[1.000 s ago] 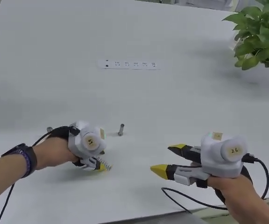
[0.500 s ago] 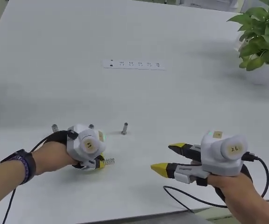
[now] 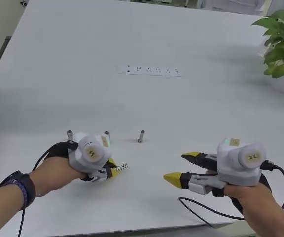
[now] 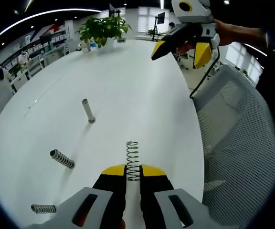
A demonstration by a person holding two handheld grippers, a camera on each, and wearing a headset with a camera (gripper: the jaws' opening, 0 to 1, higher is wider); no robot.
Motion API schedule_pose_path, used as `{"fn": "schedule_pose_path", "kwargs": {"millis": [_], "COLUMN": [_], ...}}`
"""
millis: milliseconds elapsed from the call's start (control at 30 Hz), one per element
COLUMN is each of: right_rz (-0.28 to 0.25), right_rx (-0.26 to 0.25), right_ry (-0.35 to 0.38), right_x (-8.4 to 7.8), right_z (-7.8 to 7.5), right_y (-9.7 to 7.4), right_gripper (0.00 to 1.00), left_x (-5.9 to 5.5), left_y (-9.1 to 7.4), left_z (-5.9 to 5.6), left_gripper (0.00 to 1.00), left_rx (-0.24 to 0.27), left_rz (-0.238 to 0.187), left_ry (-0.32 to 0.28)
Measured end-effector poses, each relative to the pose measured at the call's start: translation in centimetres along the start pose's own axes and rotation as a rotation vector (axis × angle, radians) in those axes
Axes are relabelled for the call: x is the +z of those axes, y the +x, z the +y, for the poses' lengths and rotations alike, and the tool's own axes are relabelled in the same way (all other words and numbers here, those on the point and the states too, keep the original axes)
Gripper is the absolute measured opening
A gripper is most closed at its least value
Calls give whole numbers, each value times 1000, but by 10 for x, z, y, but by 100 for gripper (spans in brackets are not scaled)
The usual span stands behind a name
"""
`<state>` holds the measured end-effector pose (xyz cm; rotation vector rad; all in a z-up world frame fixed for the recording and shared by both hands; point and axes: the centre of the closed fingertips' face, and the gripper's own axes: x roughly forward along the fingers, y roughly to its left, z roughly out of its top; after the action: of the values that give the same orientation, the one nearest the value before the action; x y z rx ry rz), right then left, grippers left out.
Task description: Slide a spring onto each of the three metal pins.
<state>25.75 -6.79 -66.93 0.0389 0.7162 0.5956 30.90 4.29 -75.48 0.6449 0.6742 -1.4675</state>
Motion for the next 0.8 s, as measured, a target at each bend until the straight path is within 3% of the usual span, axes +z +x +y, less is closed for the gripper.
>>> {"fn": "schedule_pose_path", "kwargs": {"millis": [600,800], "right_rz": [2,5], "right_rx": [68,102], "right_ry": [-20,-30], "right_x": [3,6], "right_z": [19,28], "right_y": [8,13], "right_gripper": [50,49], "left_x": [-3,4], "left_y": [-48,-60], "left_z": [-7,-10], "left_gripper": [2,2], "left_rx": [97,122], "left_rz": [-78,-107], "left_ry": [-61,-65]}}
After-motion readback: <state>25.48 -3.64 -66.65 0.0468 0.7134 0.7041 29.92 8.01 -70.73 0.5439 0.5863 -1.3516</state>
